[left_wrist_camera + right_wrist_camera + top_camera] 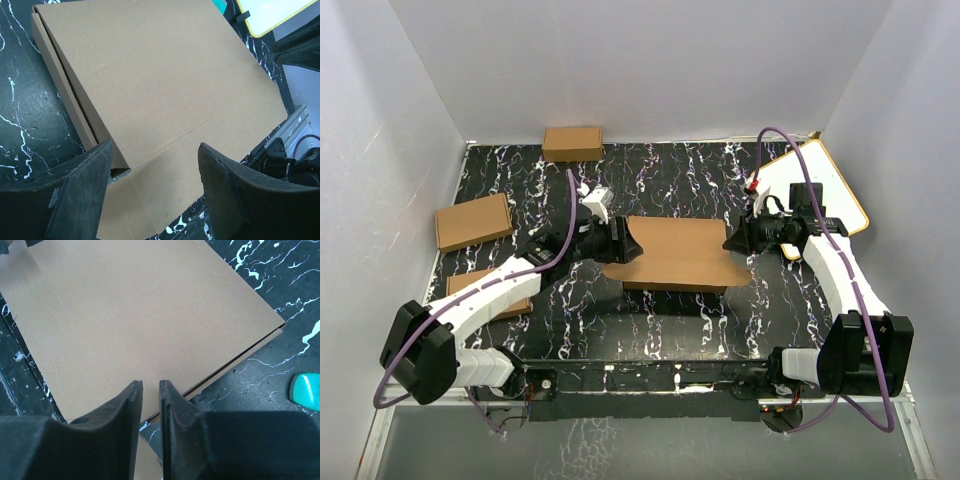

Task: Fold the paper box

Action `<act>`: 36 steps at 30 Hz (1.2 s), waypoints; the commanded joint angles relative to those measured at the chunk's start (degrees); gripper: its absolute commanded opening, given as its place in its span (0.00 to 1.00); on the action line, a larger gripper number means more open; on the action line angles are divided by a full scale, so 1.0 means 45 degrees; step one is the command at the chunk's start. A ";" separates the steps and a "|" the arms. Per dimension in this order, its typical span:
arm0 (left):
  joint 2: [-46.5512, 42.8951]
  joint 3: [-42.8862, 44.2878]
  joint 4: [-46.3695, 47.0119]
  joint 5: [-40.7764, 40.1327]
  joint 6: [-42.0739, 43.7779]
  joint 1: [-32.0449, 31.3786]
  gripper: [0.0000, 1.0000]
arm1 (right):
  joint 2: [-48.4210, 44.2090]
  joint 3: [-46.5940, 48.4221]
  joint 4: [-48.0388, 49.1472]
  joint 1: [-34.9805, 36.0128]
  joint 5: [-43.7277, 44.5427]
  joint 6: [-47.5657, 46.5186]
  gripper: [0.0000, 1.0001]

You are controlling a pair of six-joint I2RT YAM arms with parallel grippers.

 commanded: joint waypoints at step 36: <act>0.2324 -0.0204 -0.0643 0.1230 0.0337 0.0257 0.31 | 0.2507 0.0347 -0.0602 0.0340 0.2541 -0.2067 0.19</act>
